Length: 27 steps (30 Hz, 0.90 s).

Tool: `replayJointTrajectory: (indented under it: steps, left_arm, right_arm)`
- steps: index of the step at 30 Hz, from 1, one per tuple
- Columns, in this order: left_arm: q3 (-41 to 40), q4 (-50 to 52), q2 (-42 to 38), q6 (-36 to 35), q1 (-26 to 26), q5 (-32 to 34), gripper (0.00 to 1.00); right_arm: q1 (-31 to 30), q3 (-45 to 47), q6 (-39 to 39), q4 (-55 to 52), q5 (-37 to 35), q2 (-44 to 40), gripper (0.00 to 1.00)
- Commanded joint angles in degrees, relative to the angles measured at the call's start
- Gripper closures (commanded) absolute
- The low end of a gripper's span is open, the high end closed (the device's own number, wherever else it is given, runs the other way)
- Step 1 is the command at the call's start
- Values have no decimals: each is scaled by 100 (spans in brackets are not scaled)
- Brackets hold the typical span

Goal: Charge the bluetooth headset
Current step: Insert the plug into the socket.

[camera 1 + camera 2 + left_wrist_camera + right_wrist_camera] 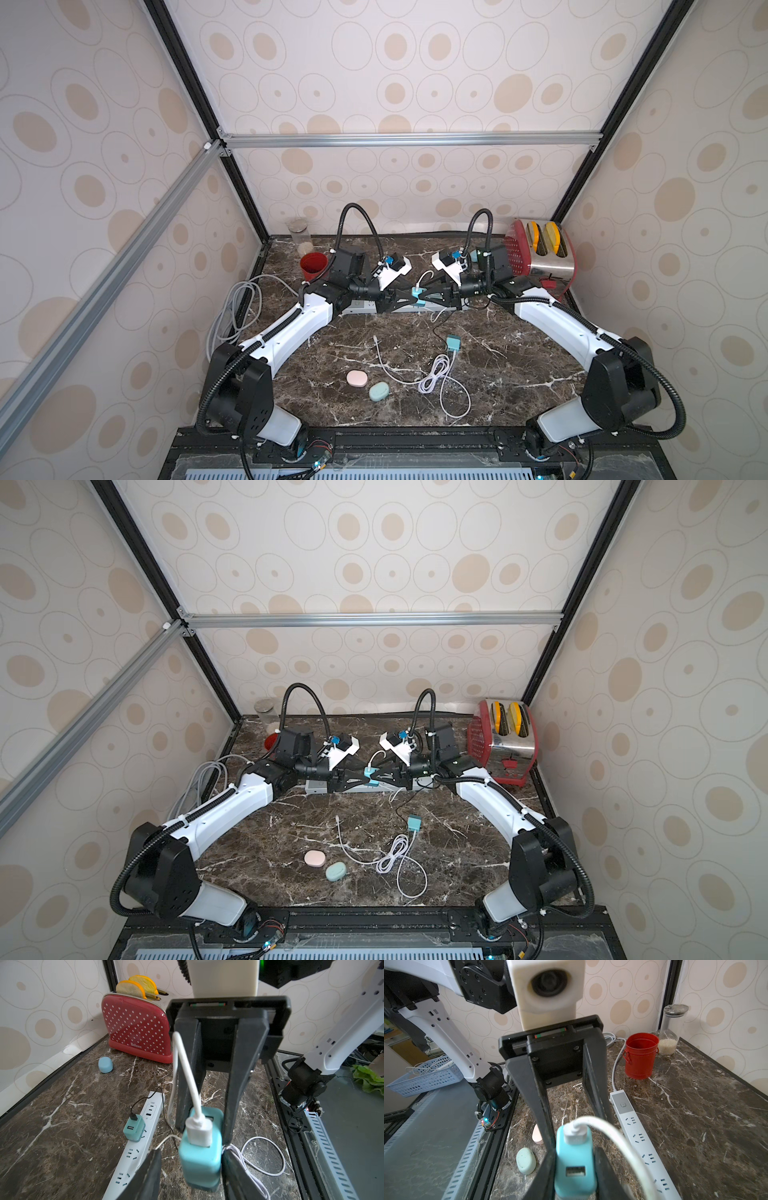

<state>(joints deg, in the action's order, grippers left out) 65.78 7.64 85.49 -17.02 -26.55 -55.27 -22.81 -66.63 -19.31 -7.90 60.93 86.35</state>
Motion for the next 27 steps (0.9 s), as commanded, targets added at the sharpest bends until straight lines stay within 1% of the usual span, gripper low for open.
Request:
replayJointTrajectory:
  steps: [1, 5, 6, 13, 14, 15, 16, 17, 18, 20, 22, 23, 25, 27]
  left_arm:
    - [281, 219, 59, -341, -35, -254, 53]
    - [357, 383, 132, -454, -68, -392, 55]
    - [397, 465, 157, -507, -94, -413, 56]
    - [467, 569, 224, -627, -109, -373, 82]
    - [460, 549, 222, -626, -108, -345, 86]
    - [456, 542, 207, -651, -98, -268, 89]
    - [430, 535, 197, -684, -96, -154, 92]
    - [397, 507, 188, -688, -71, -51, 94]
    - [339, 434, 187, -665, -20, 42, 97]
    - [166, 28, 195, -359, 212, 0, 100]
    - [-30, -381, 196, -154, 500, -85, 100]
    - [-109, -408, 188, -270, 598, -45, 100]
    - [-138, -147, 217, -676, 700, 146, 100]
    - [-90, 167, 318, -1071, 779, 272, 100]
  right_arm:
    - [-26, -131, -281, 1, 226, 75, 94]
    - [-29, -147, -363, -7, 257, 108, 94]
    - [-31, -161, -372, -10, 269, 111, 94]
    - [-26, -218, -407, -63, 218, 140, 93]
    - [-27, -220, -407, -66, 182, 141, 90]
    - [-30, -208, -407, -56, 85, 114, 79]
    - [-23, -173, -407, -26, -60, 61, 63]
    - [-27, -118, -379, 25, -211, -7, 52]
    - [-19, -31, -301, 117, -404, -119, 44]
    - [-3, 211, -96, 319, -806, -360, 37]
    - [13, 576, 53, 600, -1154, -659, 33]
    - [28, 802, 119, 793, -1273, -816, 32]
    - [29, 1210, 188, 1105, -1412, -1094, 30]
    - [31, 1429, 177, 1175, -1544, -1245, 30]
